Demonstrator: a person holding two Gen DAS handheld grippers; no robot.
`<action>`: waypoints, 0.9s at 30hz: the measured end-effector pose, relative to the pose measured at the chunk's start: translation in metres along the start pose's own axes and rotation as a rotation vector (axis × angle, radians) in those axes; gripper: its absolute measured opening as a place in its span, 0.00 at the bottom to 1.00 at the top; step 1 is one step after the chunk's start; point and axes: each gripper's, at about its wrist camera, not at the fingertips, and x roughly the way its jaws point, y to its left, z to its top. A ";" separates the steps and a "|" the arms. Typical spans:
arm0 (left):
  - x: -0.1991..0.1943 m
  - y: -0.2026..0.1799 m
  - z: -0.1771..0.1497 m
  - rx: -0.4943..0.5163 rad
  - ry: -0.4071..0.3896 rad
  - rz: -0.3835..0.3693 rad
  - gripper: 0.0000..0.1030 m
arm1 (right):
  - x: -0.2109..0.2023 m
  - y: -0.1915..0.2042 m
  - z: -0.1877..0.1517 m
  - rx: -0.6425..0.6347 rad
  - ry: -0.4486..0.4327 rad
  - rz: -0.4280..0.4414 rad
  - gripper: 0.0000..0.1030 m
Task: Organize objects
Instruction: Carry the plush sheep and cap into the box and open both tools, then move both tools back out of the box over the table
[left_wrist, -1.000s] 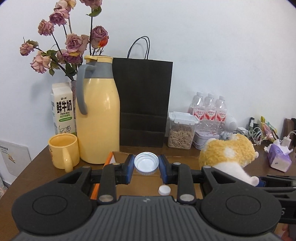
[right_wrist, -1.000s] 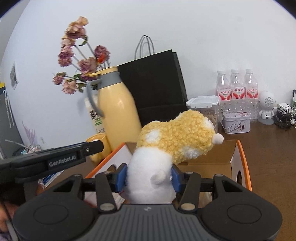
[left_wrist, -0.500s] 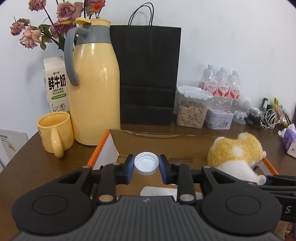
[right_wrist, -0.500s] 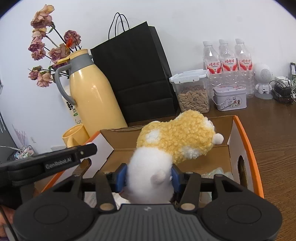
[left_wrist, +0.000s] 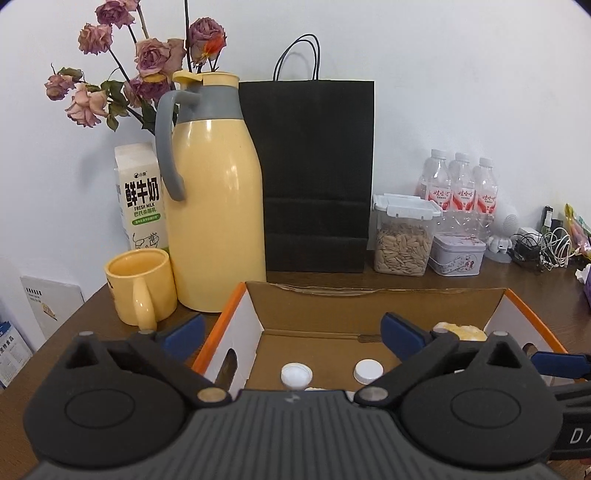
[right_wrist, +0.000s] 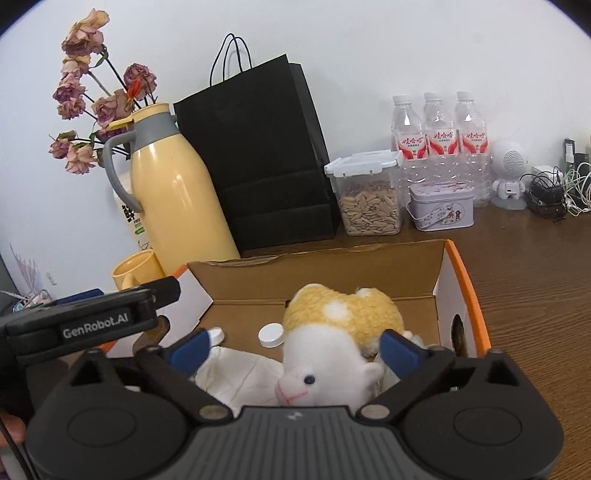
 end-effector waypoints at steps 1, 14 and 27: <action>0.000 0.000 0.000 -0.003 -0.001 0.000 1.00 | -0.001 0.000 0.000 0.000 0.000 0.000 1.00; -0.015 0.001 0.006 -0.017 -0.030 -0.011 1.00 | -0.015 0.007 0.001 -0.027 -0.023 0.007 1.00; -0.070 0.005 0.006 -0.011 -0.073 -0.036 1.00 | -0.071 0.017 0.005 -0.126 -0.080 0.002 1.00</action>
